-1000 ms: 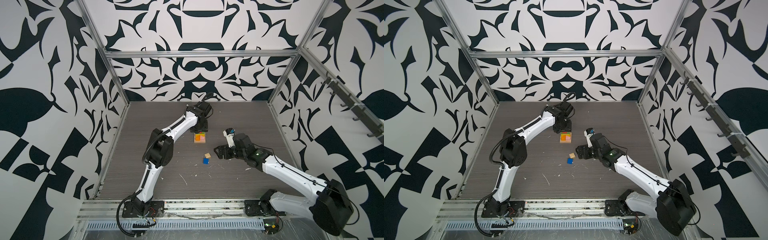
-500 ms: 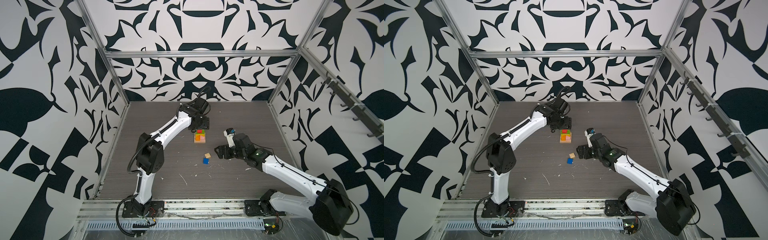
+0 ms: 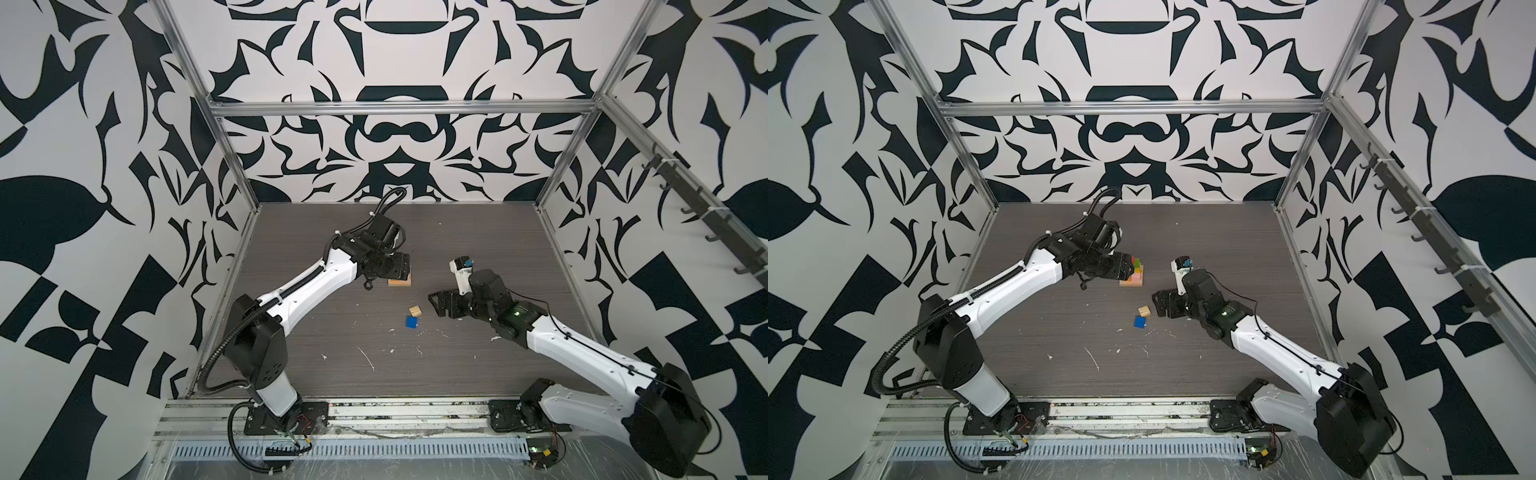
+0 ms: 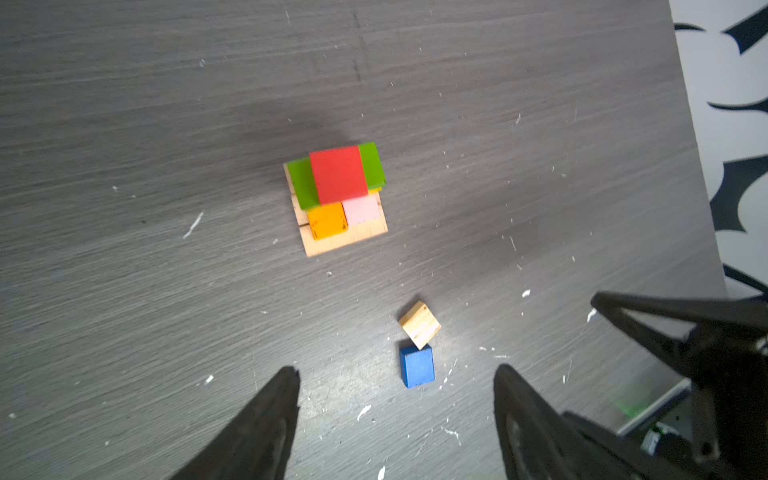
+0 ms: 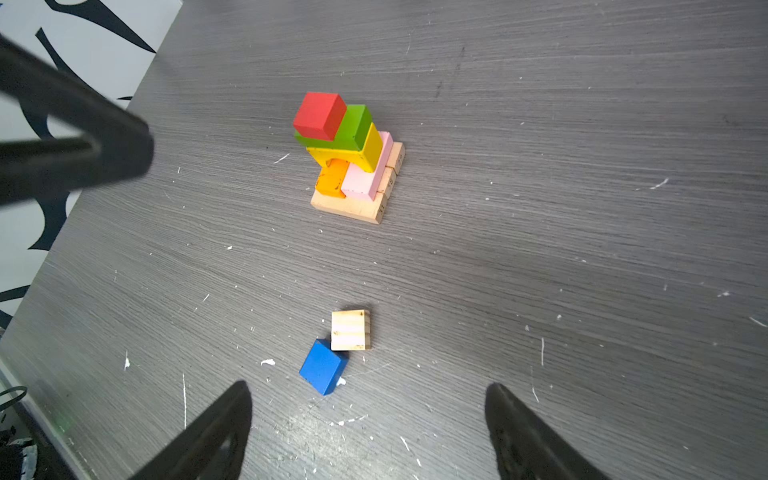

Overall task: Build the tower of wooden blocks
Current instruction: 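Open the left gripper and move it back toward the blue cube, then grasp the blue cube with the left gripper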

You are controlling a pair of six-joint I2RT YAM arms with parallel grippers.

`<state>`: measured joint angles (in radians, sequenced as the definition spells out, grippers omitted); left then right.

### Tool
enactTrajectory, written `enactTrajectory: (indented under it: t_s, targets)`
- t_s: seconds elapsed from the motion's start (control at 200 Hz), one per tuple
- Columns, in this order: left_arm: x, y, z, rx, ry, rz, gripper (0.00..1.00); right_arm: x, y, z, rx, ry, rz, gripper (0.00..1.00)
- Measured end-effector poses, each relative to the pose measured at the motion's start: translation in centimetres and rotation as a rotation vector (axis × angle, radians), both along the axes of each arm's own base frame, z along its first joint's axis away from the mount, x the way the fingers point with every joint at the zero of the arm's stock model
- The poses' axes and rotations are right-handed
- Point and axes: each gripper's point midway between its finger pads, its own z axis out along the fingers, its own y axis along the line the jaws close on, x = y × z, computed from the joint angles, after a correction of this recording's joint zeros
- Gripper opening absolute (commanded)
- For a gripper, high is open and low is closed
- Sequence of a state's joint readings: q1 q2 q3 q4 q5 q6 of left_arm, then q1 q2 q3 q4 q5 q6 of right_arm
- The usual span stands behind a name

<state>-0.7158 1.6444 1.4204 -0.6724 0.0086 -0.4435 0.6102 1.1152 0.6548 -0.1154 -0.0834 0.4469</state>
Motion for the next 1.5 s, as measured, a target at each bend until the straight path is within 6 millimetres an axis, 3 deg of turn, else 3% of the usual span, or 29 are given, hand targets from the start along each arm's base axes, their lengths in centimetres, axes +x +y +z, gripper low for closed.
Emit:
enactTrajectory:
  t_s: [0.315,0.72,0.925,1.175,1.5]
  targets:
    - [-5.1,0.6,-5.2,0.058,0.046,-0.078,0.76,0.5,0.4,0.7,0.037,-0.027,-0.009,0.91]
    - [-8.1,0.0,-8.7,0.092,0.059,-0.064,0.72,0.6,0.4,0.6,0.058,-0.02,-0.025,0.91]
    - [-8.7,-1.3,-9.7,0.102,0.045,-0.063,0.69,0.5,0.6,-0.1,0.063,0.001,-0.028,0.91]
    - [-8.9,-2.0,-12.9,0.17,0.085,-0.07,0.61,0.5,0.6,-0.2,0.072,0.013,-0.036,0.91]
    - [-7.9,-3.5,-13.5,0.173,0.076,-0.075,0.58,0.3,0.7,-0.2,0.076,0.02,-0.024,0.91]
